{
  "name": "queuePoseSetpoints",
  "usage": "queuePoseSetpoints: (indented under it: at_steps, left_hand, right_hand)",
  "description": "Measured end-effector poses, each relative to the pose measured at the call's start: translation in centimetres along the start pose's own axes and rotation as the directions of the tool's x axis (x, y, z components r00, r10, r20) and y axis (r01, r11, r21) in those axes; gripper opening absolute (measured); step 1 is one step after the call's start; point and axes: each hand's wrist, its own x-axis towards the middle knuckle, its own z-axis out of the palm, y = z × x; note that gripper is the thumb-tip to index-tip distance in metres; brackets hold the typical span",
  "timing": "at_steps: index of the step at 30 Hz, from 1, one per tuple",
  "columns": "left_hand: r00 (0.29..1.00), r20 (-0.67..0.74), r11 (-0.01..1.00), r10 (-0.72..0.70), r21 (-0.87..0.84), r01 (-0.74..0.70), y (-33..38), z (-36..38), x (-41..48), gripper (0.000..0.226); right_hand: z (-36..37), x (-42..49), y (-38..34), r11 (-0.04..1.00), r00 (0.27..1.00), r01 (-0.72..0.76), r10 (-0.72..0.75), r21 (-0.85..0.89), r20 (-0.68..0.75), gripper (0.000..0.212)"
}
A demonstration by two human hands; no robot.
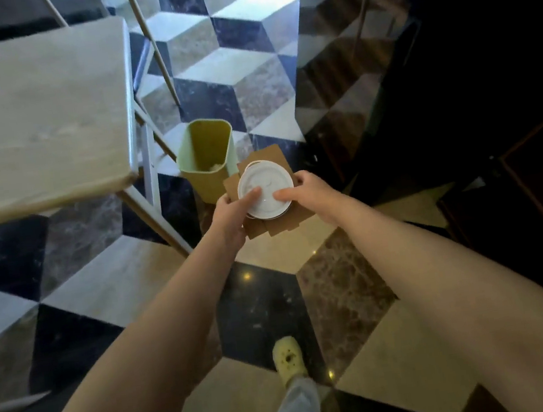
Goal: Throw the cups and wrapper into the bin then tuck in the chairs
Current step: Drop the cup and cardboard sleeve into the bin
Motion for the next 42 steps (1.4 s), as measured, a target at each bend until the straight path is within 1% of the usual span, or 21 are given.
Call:
queuePoseSetpoints:
  at_steps: [3, 6, 9, 11, 15, 19, 21, 23, 26, 28, 29, 31, 32, 33, 34, 35, 36, 37, 39, 40, 42]
  left_hand:
    - [1.0, 0.014, 0.999, 0.008, -0.036, -0.007, 4.3, 1.1, 2.7, 0.065]
    - [0.999, -0.028, 1.0, 0.016, -0.006, -0.017, 7.4, 1.9, 4.9, 0.062]
    - [0.999, -0.033, 0.999, -0.014, -0.049, 0.012, 10.2, 2.5, 7.1, 0.058]
    - [0.998, -0.056, 0.998, -0.031, -0.055, 0.028, 11.6, 2.6, 8.8, 0.06]
    - [0.99, -0.14, 0.999, -0.01, -0.044, 0.004, 13.9, 2.9, 13.9, 0.067]
    - [0.975, -0.222, 0.999, 0.003, 0.033, 0.004, 14.7, 3.1, 19.6, 0.07]
    - [0.965, -0.263, 0.998, -0.004, 0.052, 0.019, 14.3, 3.0, 22.6, 0.068]
    - [0.964, -0.265, 0.994, -0.031, 0.091, 0.057, 13.5, 2.7, 25.6, 0.072]
    - [0.952, -0.304, 0.949, -0.043, 0.284, 0.134, 13.1, 1.9, 28.2, 0.077]
    - [0.944, -0.329, 0.854, 0.018, 0.496, 0.156, 13.7, 0.9, 29.7, 0.074]
    - [0.943, -0.318, 0.78, 0.096, 0.613, 0.127, 14.4, 0.4, 30.3, 0.072]
    - [0.937, -0.221, 0.573, 0.269, 0.819, 0.028, 16.7, -1.0, 31.4, 0.069]
    - [0.924, -0.135, 0.445, 0.357, 0.895, -0.041, 18.7, -1.7, 32.0, 0.068]
    - [0.896, -0.074, 0.313, 0.439, 0.947, -0.075, 20.3, -1.9, 32.0, 0.068]
    - [0.832, -0.08, 0.231, 0.549, 0.971, -0.059, 23.4, -4.3, 35.3, 0.068]
    - [0.8, -0.102, 0.14, 0.592, 0.99, 0.022, 26.7, -6.6, 38.2, 0.068]
    - [0.784, -0.097, 0.081, 0.613, 0.995, 0.06, 27.7, -7.6, 38.8, 0.069]
    - [0.776, -0.096, -0.006, 0.624, 0.992, 0.128, 28.9, -8.3, 39.3, 0.07]
    - [0.784, -0.096, -0.137, 0.614, 0.964, 0.226, 29.8, -8.4, 39.0, 0.073]
    - [0.783, -0.103, -0.161, 0.614, 0.954, 0.252, 30.2, -8.4, 39.3, 0.074]
    - [0.785, -0.131, -0.164, 0.606, 0.945, 0.284, 31.4, -9.5, 40.8, 0.077]
  right_hand:
    - [-0.9, 3.7, -3.5, 1.0, 1.0, 0.0, 0.0, -0.015, -0.004, 0.052]
    - [-1.1, 7.0, -5.6, 1.0, 1.0, -0.018, 0.017, 0.021, 0.018, 0.051]
    - [-1.1, 10.5, -7.7, 0.997, 0.999, -0.029, 0.027, 0.07, 0.03, 0.05]
    - [-1.0, 12.9, -8.7, 0.998, 0.999, -0.023, 0.02, 0.065, 0.033, 0.048]
    - [-1.1, 18.8, -10.7, 0.997, 0.997, -0.036, 0.031, 0.071, 0.068, 0.045]
    - [-0.7, 25.0, -11.2, 0.996, 0.989, -0.085, 0.079, 0.041, 0.129, 0.046]
    - [-0.3, 28.0, -10.8, 0.994, 0.986, -0.113, 0.112, 0.004, 0.123, 0.047]
    - [0.4, 30.9, -10.0, 0.989, 0.983, -0.143, 0.145, -0.023, 0.11, 0.046]
    - [1.5, 34.4, -8.8, 0.976, 0.974, -0.207, 0.212, -0.065, 0.083, 0.048]
    - [2.2, 36.3, -8.3, 0.964, 0.964, -0.243, 0.252, -0.105, 0.079, 0.048]
    - [2.6, 37.0, -8.2, 0.96, 0.96, -0.257, 0.267, -0.109, 0.083, 0.048]
    - [3.2, 38.8, -7.4, 0.955, 0.957, -0.281, 0.286, -0.097, 0.04, 0.049]
    - [3.5, 39.3, -7.8, 0.955, 0.957, -0.285, 0.288, -0.084, 0.027, 0.048]
    - [3.3, 38.9, -8.0, 0.952, 0.953, -0.301, 0.302, -0.063, 0.01, 0.047]
    - [5.9, 43.1, -9.3, 0.959, 0.96, -0.278, 0.28, -0.057, 0.029, 0.048]
    - [8.5, 47.1, -10.8, 0.956, 0.956, -0.287, 0.29, -0.061, 0.035, 0.049]
    - [8.5, 47.2, -10.6, 0.958, 0.958, -0.282, 0.284, -0.06, 0.035, 0.049]
    - [9.0, 47.4, -10.8, 0.953, 0.956, -0.289, 0.293, -0.096, 0.031, 0.048]
    - [9.6, 47.5, -10.6, 0.945, 0.952, -0.3, 0.305, -0.134, 0.018, 0.049]
    - [9.8, 48.1, -10.4, 0.94, 0.951, -0.304, 0.31, -0.155, 0.016, 0.049]
    - [10.9, 50.6, -10.5, 0.936, 0.951, -0.302, 0.309, -0.179, 0.015, 0.049]
